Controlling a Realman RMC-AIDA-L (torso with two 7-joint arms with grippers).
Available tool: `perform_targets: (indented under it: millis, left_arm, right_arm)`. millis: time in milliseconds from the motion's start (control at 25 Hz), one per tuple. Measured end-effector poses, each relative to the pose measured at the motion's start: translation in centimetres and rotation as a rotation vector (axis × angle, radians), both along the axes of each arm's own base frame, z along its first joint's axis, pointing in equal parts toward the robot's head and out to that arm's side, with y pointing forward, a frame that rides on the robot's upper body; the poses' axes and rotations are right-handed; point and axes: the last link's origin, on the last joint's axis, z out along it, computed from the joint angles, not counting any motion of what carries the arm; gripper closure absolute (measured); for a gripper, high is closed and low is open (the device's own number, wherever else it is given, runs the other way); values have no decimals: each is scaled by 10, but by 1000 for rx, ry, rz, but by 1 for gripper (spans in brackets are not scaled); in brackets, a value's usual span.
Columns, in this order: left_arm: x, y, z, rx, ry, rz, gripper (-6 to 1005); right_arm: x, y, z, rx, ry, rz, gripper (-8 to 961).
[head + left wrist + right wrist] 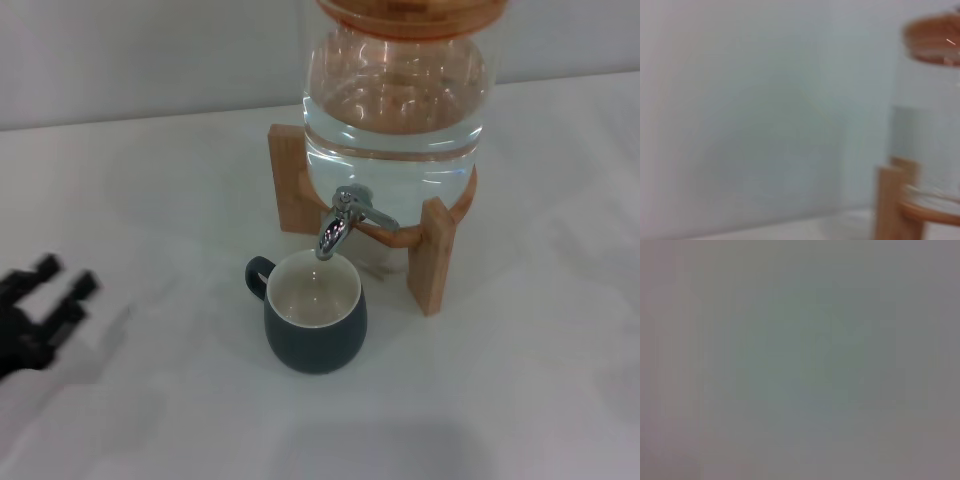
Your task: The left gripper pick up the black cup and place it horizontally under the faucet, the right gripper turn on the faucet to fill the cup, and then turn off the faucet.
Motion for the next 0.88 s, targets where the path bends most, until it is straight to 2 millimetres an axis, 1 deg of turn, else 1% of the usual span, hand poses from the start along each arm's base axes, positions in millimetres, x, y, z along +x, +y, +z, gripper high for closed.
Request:
perform_targets:
  millis: [160, 240, 280, 320, 360, 440, 520, 640, 680, 720, 880]
  left_arm:
    - [-16, -7, 26, 128, -59, 86, 484]
    - [-22, -11, 35, 182, -83, 116, 484]
    - [-27, -14, 43, 229, -107, 144, 484]
    - [-27, -14, 43, 231, -109, 146, 484]
    - [-30, -16, 48, 261, -126, 164, 484]
    - [-33, -19, 52, 280, -143, 184, 484]
    - [-36, -21, 56, 295, -156, 199, 484]
    - [-39, -22, 62, 314, -165, 215, 484]
    - [-40, -22, 64, 320, -164, 219, 484]
    - [-40, -22, 64, 320, -164, 219, 484]
    - [-40, -22, 65, 325, -165, 219, 484]
  right_arm:
    - [-12, -16, 15, -130, -9, 62, 156]
    - [-23, -22, 19, -231, -14, 107, 156]
    - [-27, -24, 19, -274, -14, 121, 156]
    - [-34, -25, 19, -342, -19, 141, 156]
    - [-40, -25, 19, -394, -23, 152, 156]
    - [-51, -23, 15, -500, -47, 170, 155]
    - [-67, -20, 6, -616, -89, 204, 155]
    - [-89, -15, -4, -719, -125, 264, 156]
    - [-103, -10, -13, -780, -133, 309, 156]
    - [-103, -10, -13, -780, -133, 309, 156]
    - [-127, -3, -28, -870, -144, 387, 155]
